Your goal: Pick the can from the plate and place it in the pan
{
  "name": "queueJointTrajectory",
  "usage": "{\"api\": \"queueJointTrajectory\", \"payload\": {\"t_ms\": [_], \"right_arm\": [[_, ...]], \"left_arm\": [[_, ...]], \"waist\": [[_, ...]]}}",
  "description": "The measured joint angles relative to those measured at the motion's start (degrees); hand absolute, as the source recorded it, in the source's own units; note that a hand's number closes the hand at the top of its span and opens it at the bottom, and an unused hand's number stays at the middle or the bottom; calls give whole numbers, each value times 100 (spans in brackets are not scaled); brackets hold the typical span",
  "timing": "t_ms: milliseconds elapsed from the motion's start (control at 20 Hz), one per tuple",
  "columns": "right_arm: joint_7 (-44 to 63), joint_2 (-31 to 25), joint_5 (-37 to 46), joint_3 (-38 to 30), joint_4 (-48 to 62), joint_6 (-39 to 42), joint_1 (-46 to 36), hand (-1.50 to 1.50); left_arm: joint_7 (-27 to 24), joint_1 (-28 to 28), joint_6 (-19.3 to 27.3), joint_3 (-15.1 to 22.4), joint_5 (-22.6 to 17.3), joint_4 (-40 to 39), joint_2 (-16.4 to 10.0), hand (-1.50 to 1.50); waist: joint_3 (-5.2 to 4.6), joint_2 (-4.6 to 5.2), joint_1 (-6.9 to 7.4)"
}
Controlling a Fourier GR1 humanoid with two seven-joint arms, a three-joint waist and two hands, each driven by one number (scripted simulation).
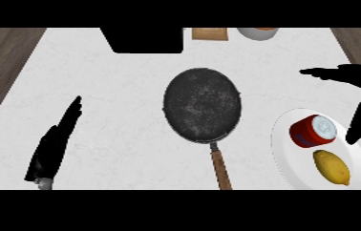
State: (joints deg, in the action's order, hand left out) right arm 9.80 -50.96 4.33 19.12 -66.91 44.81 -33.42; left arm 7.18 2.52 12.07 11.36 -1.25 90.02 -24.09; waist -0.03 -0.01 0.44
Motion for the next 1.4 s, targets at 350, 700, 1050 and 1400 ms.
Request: {"api": "queueJointTrajectory", "payload": {"t_ms": [350, 700, 1050, 1400], "right_arm": [[587, 222, 393, 7, -453, 450, 186, -150], [983, 666, 853, -178, -631, 669, 338, -150], [1109, 951, 1487, -251, -635, 775, 513, -150], [785, 1061, 2109, -381, -562, 816, 797, -150]], "left_arm": [[25, 44, -135, -133, 79, 14, 115, 0], [-29, 85, -273, -259, 240, 3, 310, 0], [-20, 216, -459, -452, 330, 160, 372, 0], [116, 213, -584, -565, 482, 255, 549, 0]], "waist": [[-1, -8, -36], [2, -2, -26], [2, -1, -17], [3, 0, -23]]}}
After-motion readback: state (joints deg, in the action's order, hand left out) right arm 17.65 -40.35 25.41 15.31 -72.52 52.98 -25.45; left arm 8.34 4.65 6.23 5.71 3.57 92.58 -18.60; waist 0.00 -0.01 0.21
